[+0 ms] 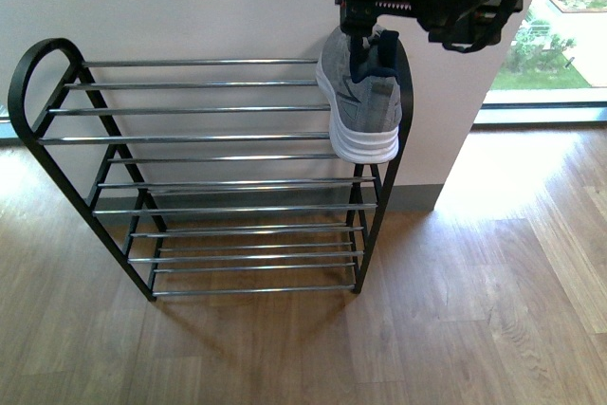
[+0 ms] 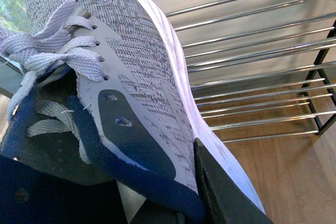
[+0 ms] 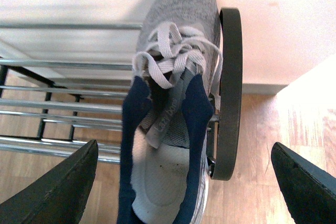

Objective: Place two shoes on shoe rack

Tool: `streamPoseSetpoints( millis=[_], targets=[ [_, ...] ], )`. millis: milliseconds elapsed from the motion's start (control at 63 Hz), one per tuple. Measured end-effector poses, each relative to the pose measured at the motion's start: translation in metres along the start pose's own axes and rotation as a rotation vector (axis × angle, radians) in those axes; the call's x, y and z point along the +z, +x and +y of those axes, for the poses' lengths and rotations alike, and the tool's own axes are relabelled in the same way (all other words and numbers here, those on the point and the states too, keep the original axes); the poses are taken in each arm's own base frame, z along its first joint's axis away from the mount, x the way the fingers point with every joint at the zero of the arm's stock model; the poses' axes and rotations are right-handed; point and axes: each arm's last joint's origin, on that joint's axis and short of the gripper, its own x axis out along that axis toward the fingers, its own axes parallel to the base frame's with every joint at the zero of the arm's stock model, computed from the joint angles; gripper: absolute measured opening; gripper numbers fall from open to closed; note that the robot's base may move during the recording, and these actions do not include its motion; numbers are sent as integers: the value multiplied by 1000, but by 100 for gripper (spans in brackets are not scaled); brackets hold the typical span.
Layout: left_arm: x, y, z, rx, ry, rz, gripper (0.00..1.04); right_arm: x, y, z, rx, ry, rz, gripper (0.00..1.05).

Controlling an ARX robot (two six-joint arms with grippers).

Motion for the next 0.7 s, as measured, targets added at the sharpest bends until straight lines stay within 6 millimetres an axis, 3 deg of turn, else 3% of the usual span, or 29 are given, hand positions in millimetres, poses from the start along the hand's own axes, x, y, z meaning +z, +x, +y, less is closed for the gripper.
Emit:
streamPoseSetpoints(
  millis=[206,428,603,698],
  targets=[
    [0,0,0,0,0,0,2,-5,-58,-9,100,6,-110,95],
    [0,0,0,0,0,0,2,-22,-125,-42,154,40,-273,95],
    [0,0,0,0,0,0,2,-55,-191,-82,108,58,-428,95],
    [0,0,0,0,0,0,2,-70,-209,-92,89,58,-470,95]
  ],
)
